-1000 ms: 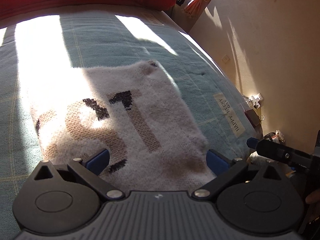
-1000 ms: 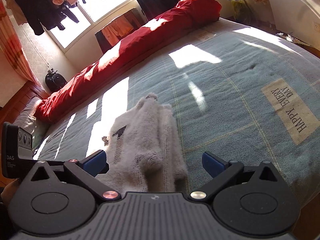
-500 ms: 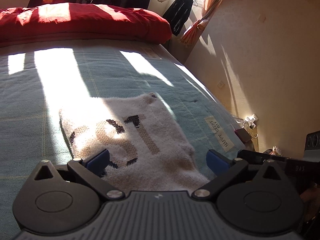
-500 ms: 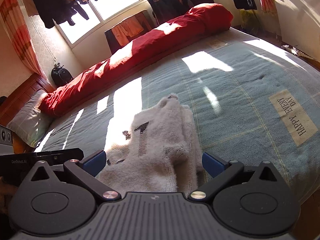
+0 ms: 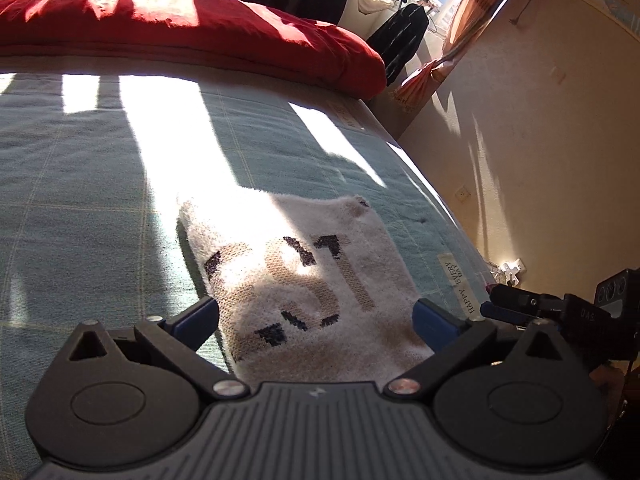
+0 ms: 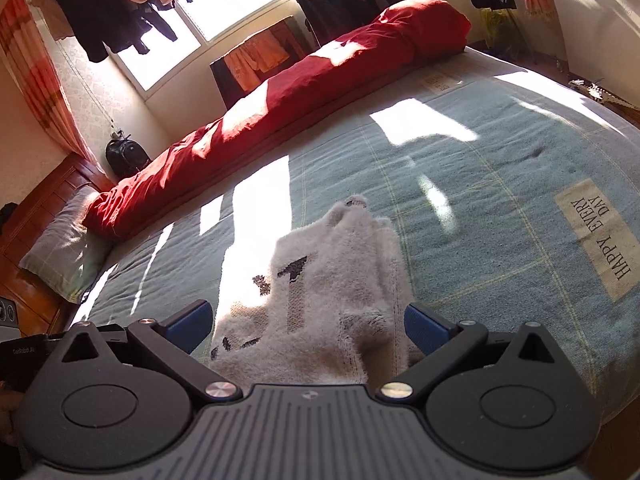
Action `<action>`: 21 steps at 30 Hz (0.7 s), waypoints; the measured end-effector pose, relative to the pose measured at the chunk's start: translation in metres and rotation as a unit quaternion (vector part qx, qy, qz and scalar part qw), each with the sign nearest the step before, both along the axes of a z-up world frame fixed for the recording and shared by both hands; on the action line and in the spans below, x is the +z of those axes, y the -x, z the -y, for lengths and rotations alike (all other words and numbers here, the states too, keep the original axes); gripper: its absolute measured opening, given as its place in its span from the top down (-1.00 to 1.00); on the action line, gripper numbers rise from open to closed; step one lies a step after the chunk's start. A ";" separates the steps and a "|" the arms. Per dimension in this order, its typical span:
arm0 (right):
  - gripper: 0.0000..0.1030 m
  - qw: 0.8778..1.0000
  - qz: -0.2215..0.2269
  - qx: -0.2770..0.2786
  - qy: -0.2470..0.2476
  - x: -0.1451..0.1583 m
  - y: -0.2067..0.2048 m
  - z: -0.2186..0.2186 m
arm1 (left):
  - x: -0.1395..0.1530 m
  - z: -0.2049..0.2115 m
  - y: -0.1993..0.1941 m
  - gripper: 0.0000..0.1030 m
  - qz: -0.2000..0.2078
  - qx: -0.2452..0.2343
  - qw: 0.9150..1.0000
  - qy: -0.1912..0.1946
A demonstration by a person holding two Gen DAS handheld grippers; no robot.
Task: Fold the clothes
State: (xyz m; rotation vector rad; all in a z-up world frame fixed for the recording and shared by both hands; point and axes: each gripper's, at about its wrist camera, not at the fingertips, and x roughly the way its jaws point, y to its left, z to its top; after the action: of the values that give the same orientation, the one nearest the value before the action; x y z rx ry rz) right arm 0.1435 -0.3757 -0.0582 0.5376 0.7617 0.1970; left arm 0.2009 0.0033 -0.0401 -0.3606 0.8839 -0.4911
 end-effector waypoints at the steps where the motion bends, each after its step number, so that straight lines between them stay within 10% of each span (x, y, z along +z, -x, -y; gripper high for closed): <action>1: -1.00 1.000 -0.012 -0.003 -0.009 -0.008 -0.007 0.003 | -0.007 -0.003 -0.005 -0.98 -0.010 0.005 1.000 0.012; 21: -1.00 0.986 -0.113 0.018 -0.117 -0.114 -0.111 0.040 | -0.111 0.005 -0.073 -0.98 -0.129 0.037 0.987 0.092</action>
State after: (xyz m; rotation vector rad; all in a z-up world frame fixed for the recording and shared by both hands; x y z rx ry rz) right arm 0.2547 -0.4153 -0.1723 0.7791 0.9760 0.2646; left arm 0.2738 -0.0014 -0.1507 -0.6349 1.0736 -0.4641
